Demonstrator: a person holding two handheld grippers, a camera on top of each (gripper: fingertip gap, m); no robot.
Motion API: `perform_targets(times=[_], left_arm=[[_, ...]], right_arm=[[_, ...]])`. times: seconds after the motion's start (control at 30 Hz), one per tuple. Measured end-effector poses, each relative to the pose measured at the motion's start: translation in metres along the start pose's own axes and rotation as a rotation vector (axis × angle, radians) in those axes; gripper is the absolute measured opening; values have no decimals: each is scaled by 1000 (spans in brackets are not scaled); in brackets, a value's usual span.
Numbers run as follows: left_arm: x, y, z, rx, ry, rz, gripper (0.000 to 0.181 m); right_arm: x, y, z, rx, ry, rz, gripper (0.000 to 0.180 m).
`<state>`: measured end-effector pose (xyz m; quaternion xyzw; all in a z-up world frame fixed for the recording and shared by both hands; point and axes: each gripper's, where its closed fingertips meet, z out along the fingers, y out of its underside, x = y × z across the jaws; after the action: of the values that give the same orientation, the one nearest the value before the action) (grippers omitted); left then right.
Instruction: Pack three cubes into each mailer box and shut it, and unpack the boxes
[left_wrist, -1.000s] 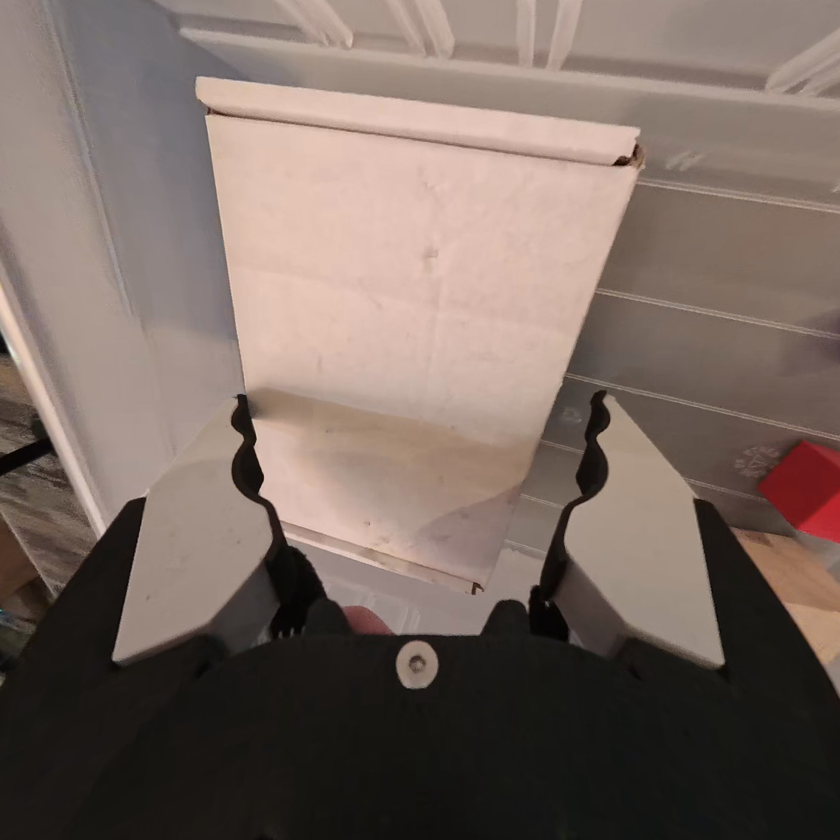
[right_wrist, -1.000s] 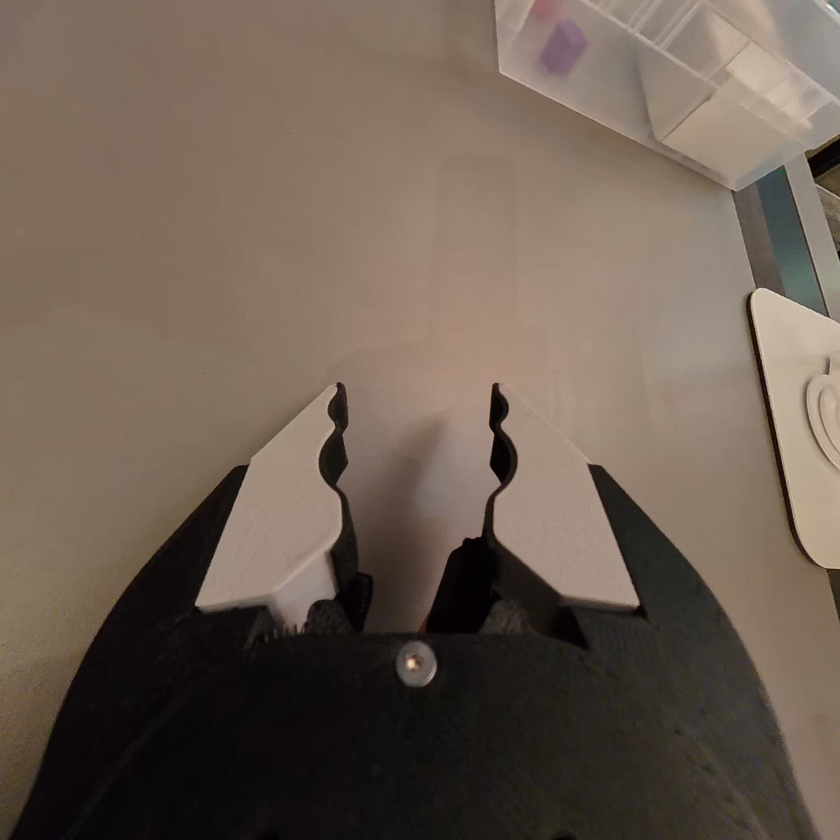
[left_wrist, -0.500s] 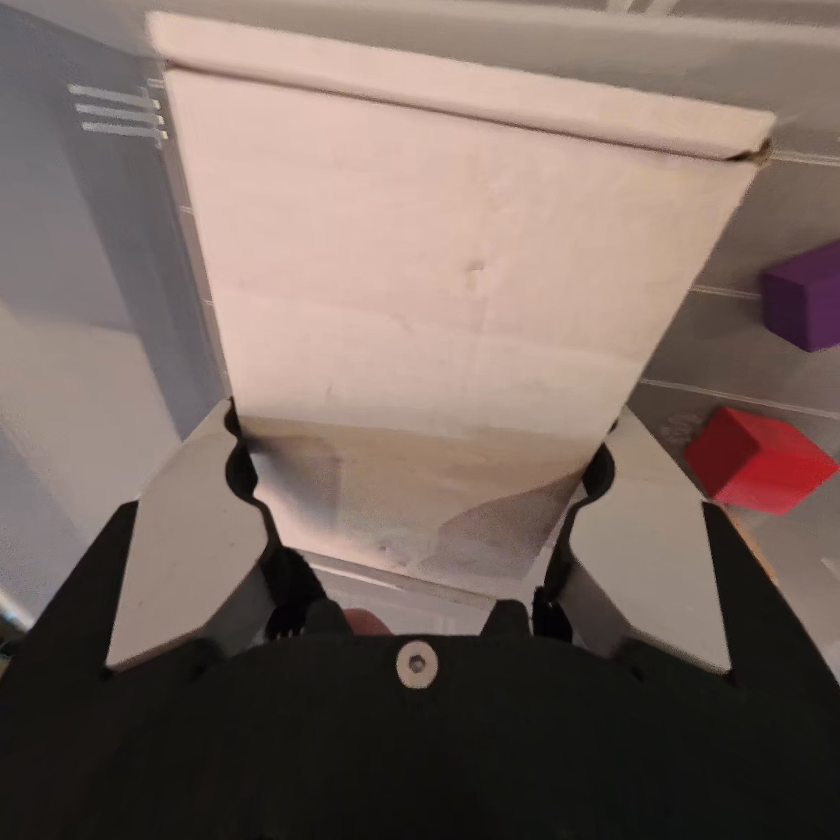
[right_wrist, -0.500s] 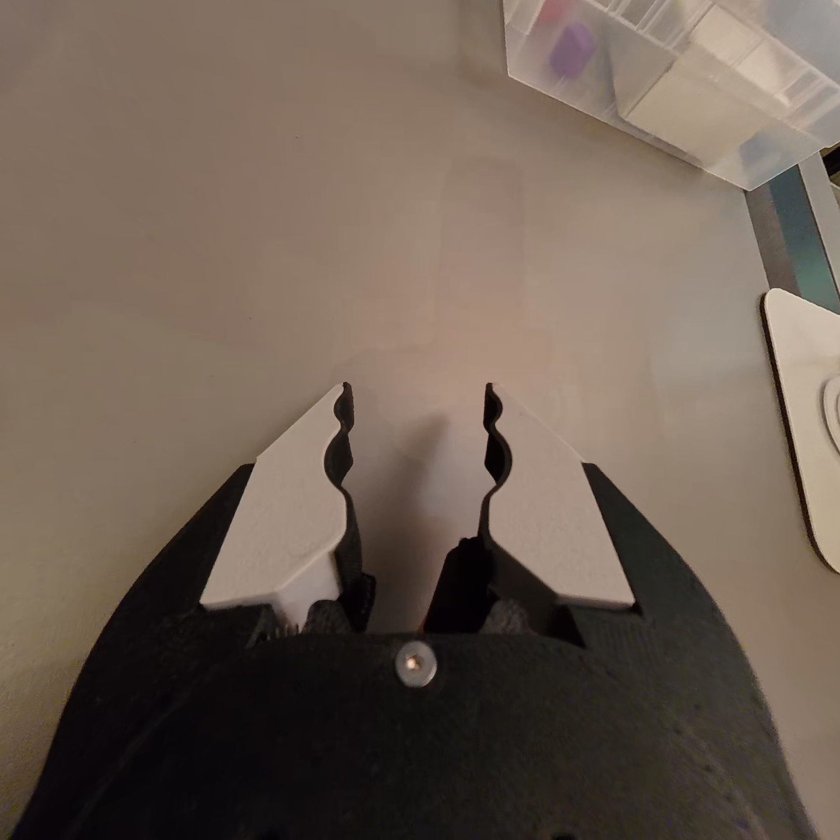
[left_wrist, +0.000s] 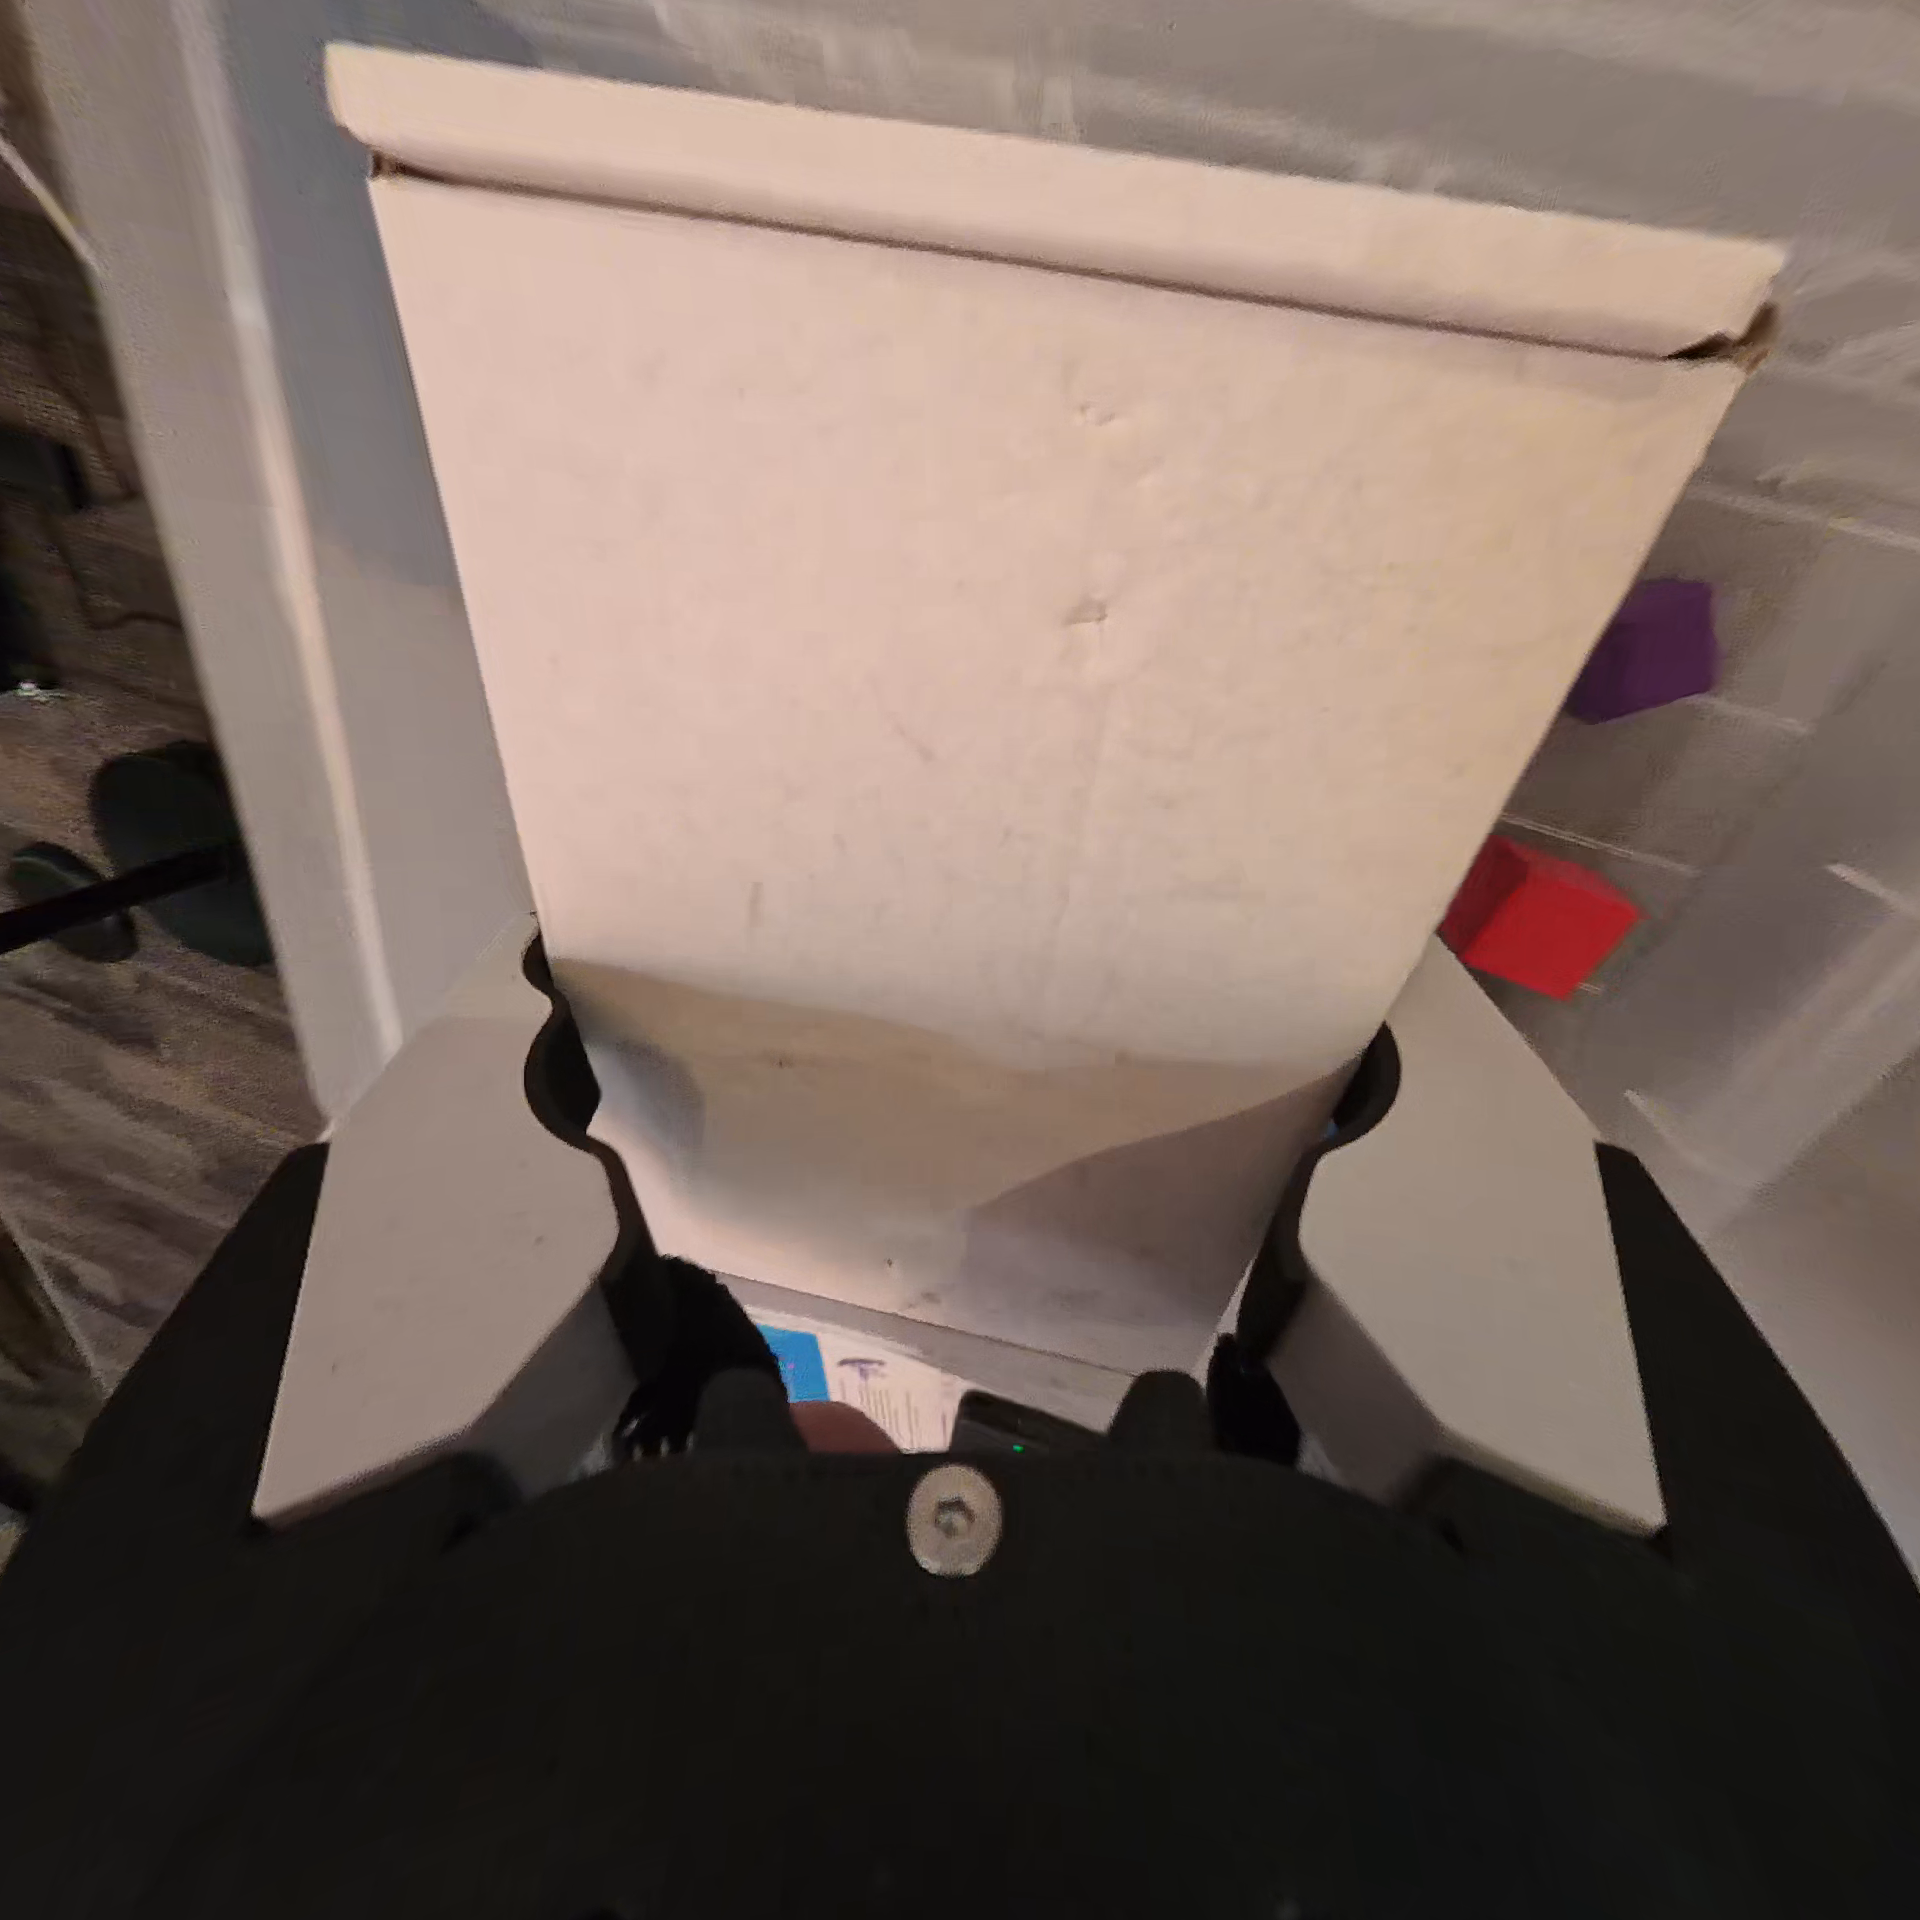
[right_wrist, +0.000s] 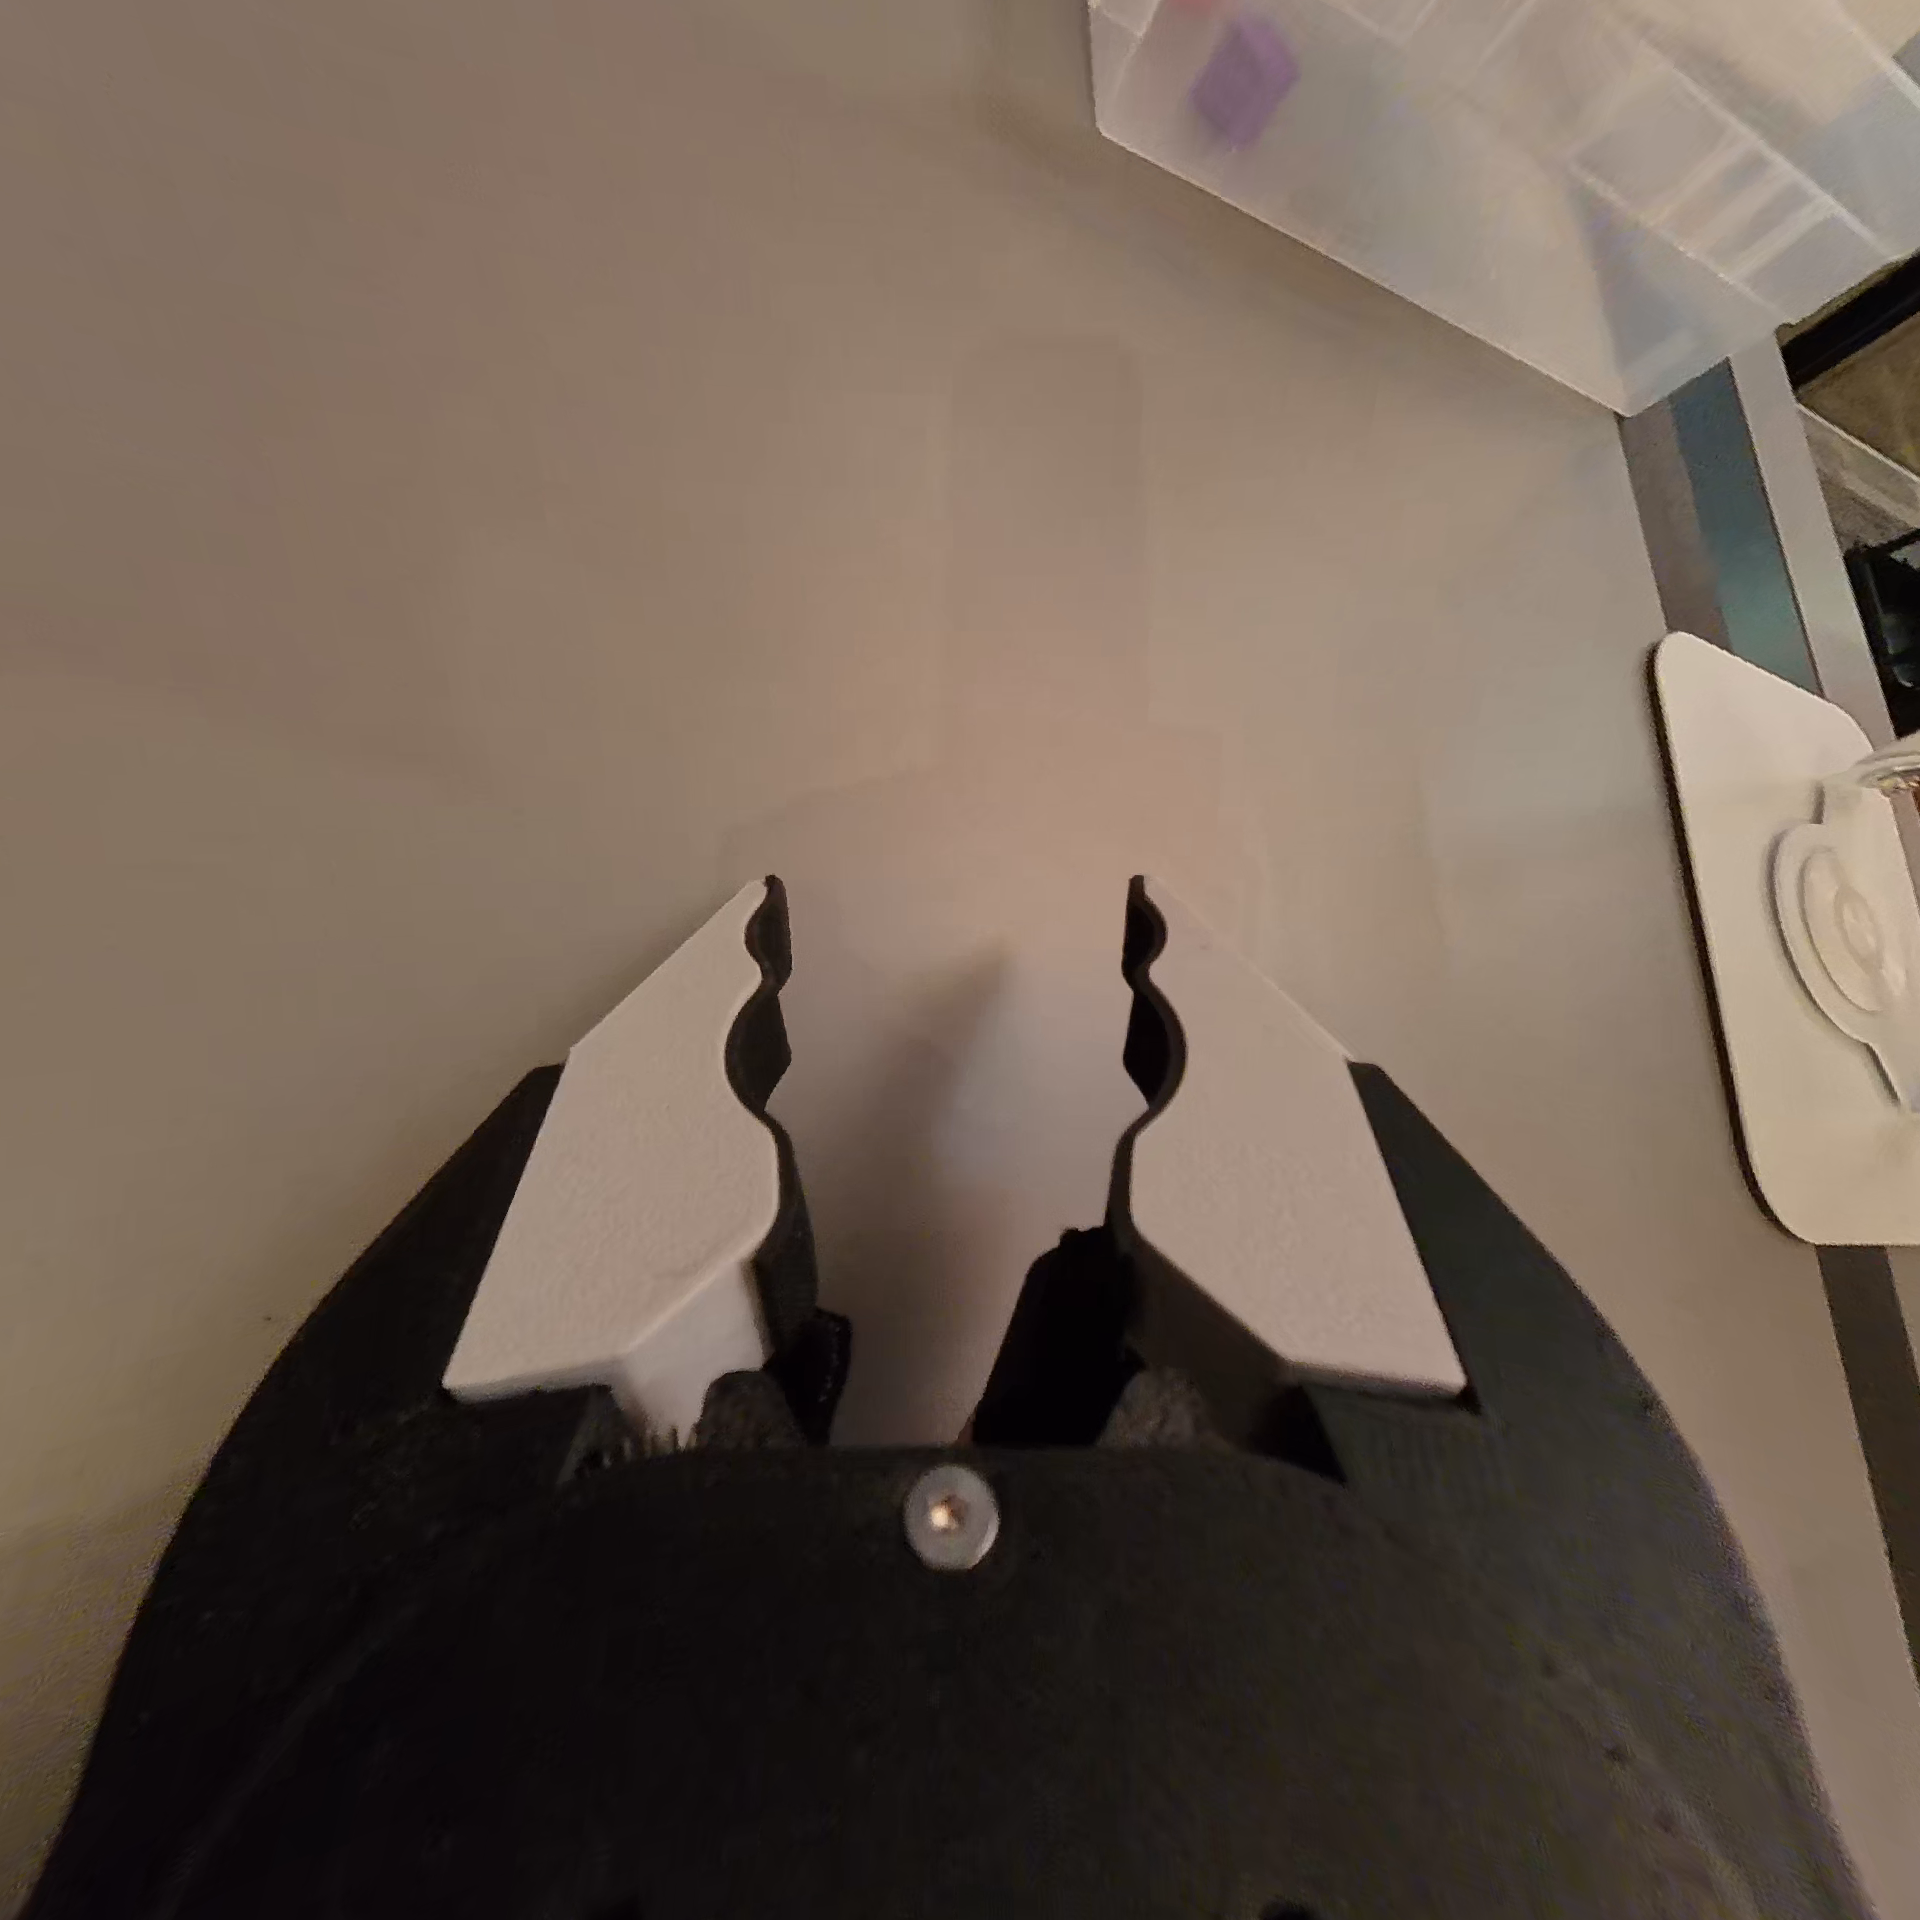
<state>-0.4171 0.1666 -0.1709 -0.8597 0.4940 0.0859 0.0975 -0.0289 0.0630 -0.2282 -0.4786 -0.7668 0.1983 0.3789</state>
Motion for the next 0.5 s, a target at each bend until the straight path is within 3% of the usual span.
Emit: perform_targets(times=[0.23,0.4,0.5], left_arm=[[37,-78,-82,71,-19,73,143],[99,-171,-82,90,83,172,143],[138,-219,-67,101,224,184,143]], right_arm=[[25,-5,-15,13,136,-20,66],[44,-18,-39,51,257,-47,69],[63,-39,-65,120,413,-88,78]])
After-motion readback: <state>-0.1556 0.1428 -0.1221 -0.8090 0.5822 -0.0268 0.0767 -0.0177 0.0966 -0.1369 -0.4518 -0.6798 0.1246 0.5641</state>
